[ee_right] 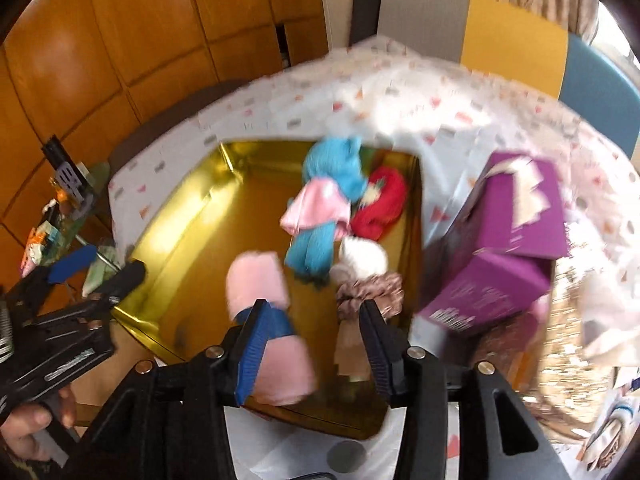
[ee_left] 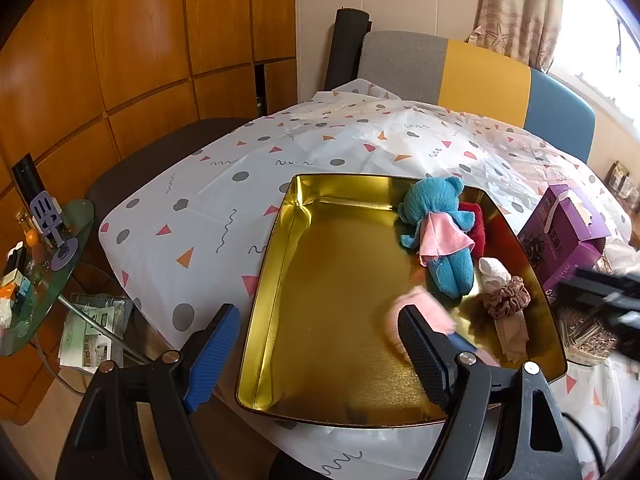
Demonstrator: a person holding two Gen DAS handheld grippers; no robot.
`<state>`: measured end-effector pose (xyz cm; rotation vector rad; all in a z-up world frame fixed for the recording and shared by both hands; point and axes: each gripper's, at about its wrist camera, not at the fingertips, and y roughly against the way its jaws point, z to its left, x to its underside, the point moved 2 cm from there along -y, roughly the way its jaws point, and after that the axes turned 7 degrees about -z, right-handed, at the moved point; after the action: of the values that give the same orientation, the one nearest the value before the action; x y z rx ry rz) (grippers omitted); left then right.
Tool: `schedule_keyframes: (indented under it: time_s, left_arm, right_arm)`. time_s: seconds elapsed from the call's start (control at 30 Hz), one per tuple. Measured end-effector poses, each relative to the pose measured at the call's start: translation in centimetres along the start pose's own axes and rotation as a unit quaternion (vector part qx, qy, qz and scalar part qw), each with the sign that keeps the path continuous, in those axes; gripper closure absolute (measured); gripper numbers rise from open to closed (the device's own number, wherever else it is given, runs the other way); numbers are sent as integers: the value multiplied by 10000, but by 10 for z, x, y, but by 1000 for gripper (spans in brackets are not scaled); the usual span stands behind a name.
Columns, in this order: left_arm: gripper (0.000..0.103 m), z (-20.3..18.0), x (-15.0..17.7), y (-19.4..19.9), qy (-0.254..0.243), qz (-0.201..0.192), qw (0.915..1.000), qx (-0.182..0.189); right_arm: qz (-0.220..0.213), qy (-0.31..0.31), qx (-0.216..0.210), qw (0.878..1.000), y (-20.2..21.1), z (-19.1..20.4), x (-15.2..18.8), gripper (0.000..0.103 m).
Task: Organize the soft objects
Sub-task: 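Carry the pink towel roll into the gold tray and open the right gripper, then grasp the white sponge with the right gripper and lift it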
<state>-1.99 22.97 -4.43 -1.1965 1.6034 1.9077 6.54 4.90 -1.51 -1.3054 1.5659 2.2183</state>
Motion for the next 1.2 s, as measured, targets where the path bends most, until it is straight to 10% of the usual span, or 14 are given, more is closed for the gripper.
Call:
schedule_keyframes:
  time_s: [0.37, 0.7, 1.2]
  left_arm:
    - [21, -6, 3, -3, -28, 82, 9999, 73]
    - [21, -16, 4, -6, -144, 144, 9997, 162]
    - [21, -45, -1, 3, -307, 106, 9982, 512]
  right_arm:
    - [-1195, -1074, 1055, 9814, 117, -131, 3, 57]
    - [-201, -2726, 2142, 9378, 104, -283, 82, 57]
    - [932, -1749, 1114, 9738, 20, -292, 105, 37]
